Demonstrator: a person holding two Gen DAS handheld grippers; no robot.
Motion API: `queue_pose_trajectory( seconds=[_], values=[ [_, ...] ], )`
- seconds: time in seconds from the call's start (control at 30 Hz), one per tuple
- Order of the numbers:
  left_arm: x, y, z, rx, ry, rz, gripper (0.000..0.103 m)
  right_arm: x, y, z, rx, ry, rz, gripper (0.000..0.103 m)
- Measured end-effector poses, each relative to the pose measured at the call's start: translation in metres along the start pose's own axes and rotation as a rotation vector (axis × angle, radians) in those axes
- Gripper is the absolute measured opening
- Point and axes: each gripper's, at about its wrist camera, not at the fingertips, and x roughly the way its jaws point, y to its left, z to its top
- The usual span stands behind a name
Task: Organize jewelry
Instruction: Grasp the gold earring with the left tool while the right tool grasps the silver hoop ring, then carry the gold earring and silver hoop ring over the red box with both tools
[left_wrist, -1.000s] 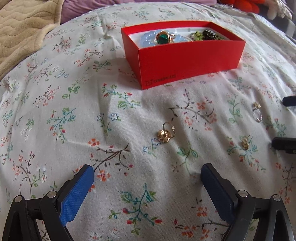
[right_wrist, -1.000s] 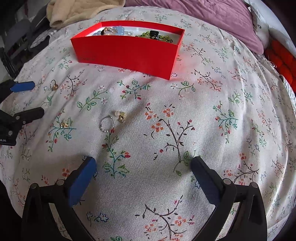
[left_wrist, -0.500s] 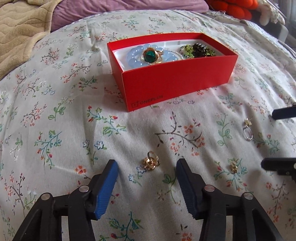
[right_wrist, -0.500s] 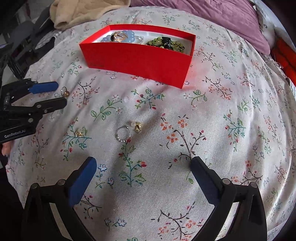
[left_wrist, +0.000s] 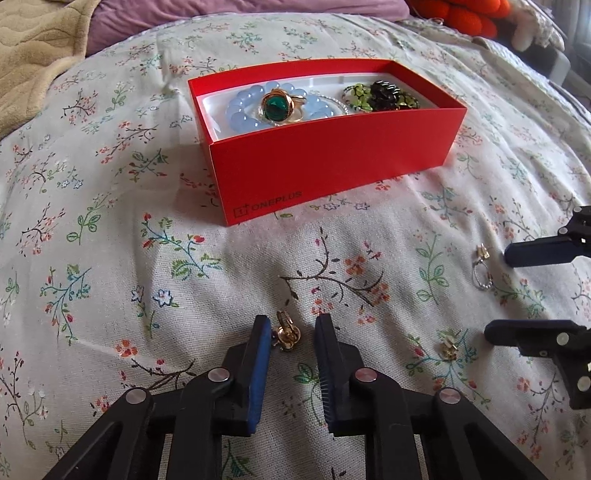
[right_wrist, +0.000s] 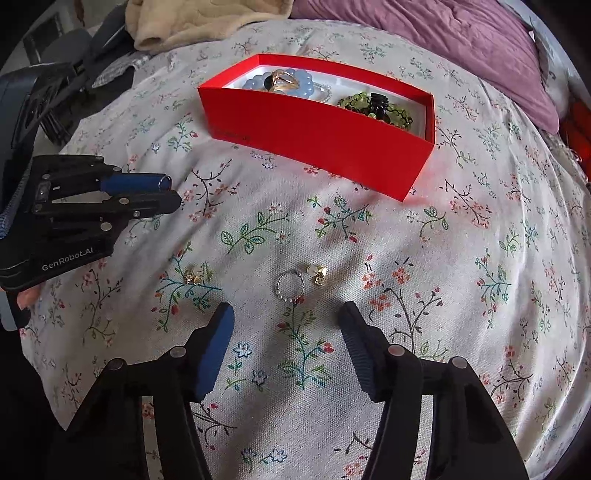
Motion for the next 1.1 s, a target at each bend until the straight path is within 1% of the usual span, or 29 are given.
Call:
queue_pose_trajectory(
  seconds=[0.03,0.13,0.2,0.27,0.4,0.53,0.77,0.93,0.97,1.0,1.1],
  values=[
    [0.000,0.001,0.000,-0.003,-0.002,0.002,0.013,0.000,0.000,0.000,-0.001,-0.001,-0.002,0.058],
    [0.000,0.002,0.001,-0.012,-0.001,0.000,0.013,0.000,0.000,0.002,-0.004,-0.007,-0.006,0.050],
    [-0.001,0.002,0.002,-0.012,-0.001,0.002,0.013,-0.001,-0.001,0.003,-0.004,-0.010,0.000,0.039],
    [-0.001,0.002,0.002,-0.012,-0.001,0.005,0.012,-0.001,-0.001,0.004,-0.002,0.001,0.027,0.034],
    [-0.001,0.001,0.002,-0.012,-0.001,0.006,0.012,-0.001,0.004,0.003,-0.009,0.025,0.026,0.033],
    [-0.001,0.003,0.003,-0.016,-0.001,0.007,0.012,0.001,0.007,0.003,-0.015,0.025,0.030,0.033],
    [-0.002,0.006,0.002,-0.026,-0.001,0.013,0.012,0.008,0.007,0.008,-0.015,0.002,0.020,0.025],
    [-0.002,0.008,0.001,-0.032,-0.001,0.015,0.012,0.011,0.009,0.012,-0.020,-0.008,0.016,0.024],
    [-0.002,0.009,0.001,-0.033,-0.001,0.014,0.012,0.011,0.010,0.012,-0.023,-0.008,0.016,0.022],
    [-0.003,0.009,0.001,-0.033,-0.001,0.014,0.012,0.010,0.011,0.012,-0.025,-0.008,0.018,0.018],
    [-0.004,0.010,0.002,-0.037,-0.004,0.014,0.011,0.007,0.012,0.011,-0.035,-0.010,0.014,0.017]
  ],
)
